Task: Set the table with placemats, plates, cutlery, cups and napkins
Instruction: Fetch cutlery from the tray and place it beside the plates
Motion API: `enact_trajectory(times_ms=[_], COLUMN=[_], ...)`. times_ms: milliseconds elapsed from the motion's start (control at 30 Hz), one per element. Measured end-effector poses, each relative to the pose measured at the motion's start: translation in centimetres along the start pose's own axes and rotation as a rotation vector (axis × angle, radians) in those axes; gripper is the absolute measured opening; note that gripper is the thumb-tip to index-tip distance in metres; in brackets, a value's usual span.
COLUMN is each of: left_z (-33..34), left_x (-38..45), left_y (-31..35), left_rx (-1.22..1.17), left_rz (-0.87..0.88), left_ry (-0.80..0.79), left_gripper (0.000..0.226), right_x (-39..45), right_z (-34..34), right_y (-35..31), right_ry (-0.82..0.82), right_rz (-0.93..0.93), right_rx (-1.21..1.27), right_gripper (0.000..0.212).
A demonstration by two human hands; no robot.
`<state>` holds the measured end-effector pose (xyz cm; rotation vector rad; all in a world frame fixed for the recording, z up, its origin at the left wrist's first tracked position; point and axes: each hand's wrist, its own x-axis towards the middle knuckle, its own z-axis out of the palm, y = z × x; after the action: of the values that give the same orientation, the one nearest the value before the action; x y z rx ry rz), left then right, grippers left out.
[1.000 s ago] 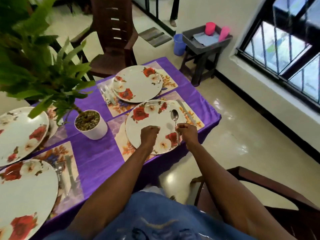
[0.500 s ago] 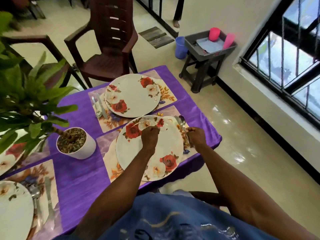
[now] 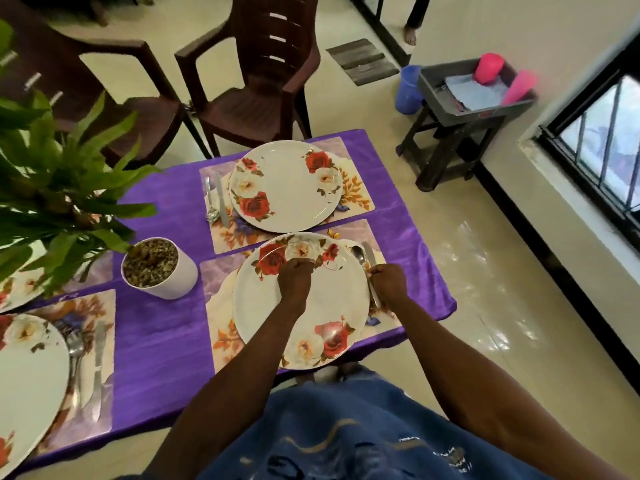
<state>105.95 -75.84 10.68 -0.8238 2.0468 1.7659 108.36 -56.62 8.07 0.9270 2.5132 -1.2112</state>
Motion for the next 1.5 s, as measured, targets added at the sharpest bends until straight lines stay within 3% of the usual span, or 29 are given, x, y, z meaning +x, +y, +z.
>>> enact_trajectory(times_ms=[367, 633, 833, 1100, 1300, 1500], left_z=[3.0, 2.7, 2.4, 3.3, 8.1, 15.1], left_x=[-2.2, -3.2, -4.3, -5.5, -6.6, -6.5], left_y=[-0.1, -0.9, -1.4, -3.9, -3.8, -2.6], left_rx=[-0.047, -0.021, 0.154, 0.391, 0.482, 0.594], left_rz=[0.005, 0.026, 0.115, 0.299, 0.422, 0.519], left_ry=[0.141, 0.195, 0.165, 0.117, 0.017, -0.073], left_gripper=[0.013, 0.012, 0.015, 0.018, 0.021, 0.021], right_x=[1.2, 1.2, 1.0, -1.8, -2.5, 0.4], right_z=[-1.0, -1.3, -2.6, -2.3, -3.8, -8.6], right_y=[0.8, 1.0, 1.1, 2.5, 4.4, 6.1], right_ry=[-0.134, -0.096, 0.028, 0.097, 0.071, 0.169], right_rz=[-0.145, -0.134, -0.125, -0.189, -0.284, -0.286], right_rx=[-0.07, -0.018, 0.026, -0.123, -0.173, -0.209], right_gripper=[0.017, 0.018, 0.018, 0.02, 0.021, 0.026])
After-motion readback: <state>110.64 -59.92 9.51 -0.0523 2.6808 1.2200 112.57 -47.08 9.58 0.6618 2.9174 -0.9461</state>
